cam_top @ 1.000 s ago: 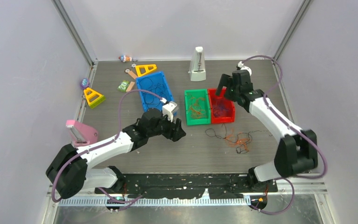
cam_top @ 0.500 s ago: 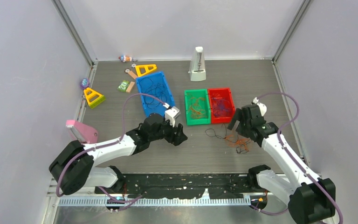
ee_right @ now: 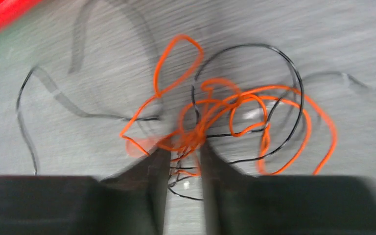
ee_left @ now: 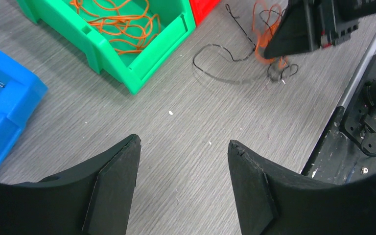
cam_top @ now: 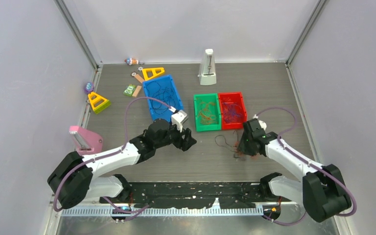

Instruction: Untangle the cables

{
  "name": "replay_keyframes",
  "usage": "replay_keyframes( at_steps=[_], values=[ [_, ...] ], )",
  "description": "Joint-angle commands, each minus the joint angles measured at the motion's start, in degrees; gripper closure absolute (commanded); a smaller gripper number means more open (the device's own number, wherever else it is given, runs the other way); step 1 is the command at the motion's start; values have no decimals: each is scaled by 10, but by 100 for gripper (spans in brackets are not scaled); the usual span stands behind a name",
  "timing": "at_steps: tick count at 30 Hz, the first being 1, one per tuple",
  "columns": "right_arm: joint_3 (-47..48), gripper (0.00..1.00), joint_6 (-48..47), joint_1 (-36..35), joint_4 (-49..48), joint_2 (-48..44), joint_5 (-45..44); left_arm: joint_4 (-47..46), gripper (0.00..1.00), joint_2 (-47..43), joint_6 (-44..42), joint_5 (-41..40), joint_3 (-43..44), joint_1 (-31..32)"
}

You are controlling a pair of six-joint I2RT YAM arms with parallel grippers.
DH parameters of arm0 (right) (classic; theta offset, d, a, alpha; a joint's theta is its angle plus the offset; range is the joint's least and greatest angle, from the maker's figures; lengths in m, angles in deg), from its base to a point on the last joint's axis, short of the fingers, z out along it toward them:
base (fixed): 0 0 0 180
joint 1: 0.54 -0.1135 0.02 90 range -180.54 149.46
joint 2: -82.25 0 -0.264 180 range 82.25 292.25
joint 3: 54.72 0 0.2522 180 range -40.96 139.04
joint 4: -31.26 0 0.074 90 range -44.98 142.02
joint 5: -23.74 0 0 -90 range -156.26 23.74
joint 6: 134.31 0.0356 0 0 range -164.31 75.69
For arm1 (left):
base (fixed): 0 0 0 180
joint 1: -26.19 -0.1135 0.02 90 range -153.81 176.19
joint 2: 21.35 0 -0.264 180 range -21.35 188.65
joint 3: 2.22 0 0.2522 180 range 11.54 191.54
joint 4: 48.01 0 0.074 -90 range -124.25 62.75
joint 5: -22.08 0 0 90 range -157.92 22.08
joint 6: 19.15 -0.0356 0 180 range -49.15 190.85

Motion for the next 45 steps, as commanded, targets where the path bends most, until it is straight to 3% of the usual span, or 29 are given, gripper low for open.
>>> replay_keyframes(
  at_steps=[1,4,7,9,10,12,14,21,30,35,42,44,45],
  values=[
    [-1,86,24,-101,-134,29,127,-19,33,-21,-21,-22,-1,2],
    [34,94,53,-185,-180,59,171,-20,32,-19,-23,-16,0,2],
    [80,90,62,-263,-191,89,183,-16,31,-12,-27,-12,2,2],
    [96,55,60,-278,-190,84,180,-14,30,-8,-32,-12,3,2],
    [98,30,59,-279,-189,76,167,-11,29,-5,-33,-13,3,3],
    [94,16,50,-280,-178,46,130,3,29,3,-34,-14,10,2],
    [86,14,34,-280,-167,12,95,5,28,12,-31,-5,9,2],
    [56,24,5,-279,-132,-50,-13,27,28,50,-17,22,18,3],
    [75,24,-26,-280,-195,51,1,33,29,89,5,38,15,15],
    [85,33,-45,-281,-228,99,14,54,31,135,6,55,45,20],
    [100,49,-56,-290,-262,157,38,77,47,182,4,79,81,23],
    [101,58,-57,-294,-268,165,39,74,61,186,5,85,86,23],
    [100,62,-56,-295,-271,166,39,71,74,187,4,87,88,23]
  ],
)
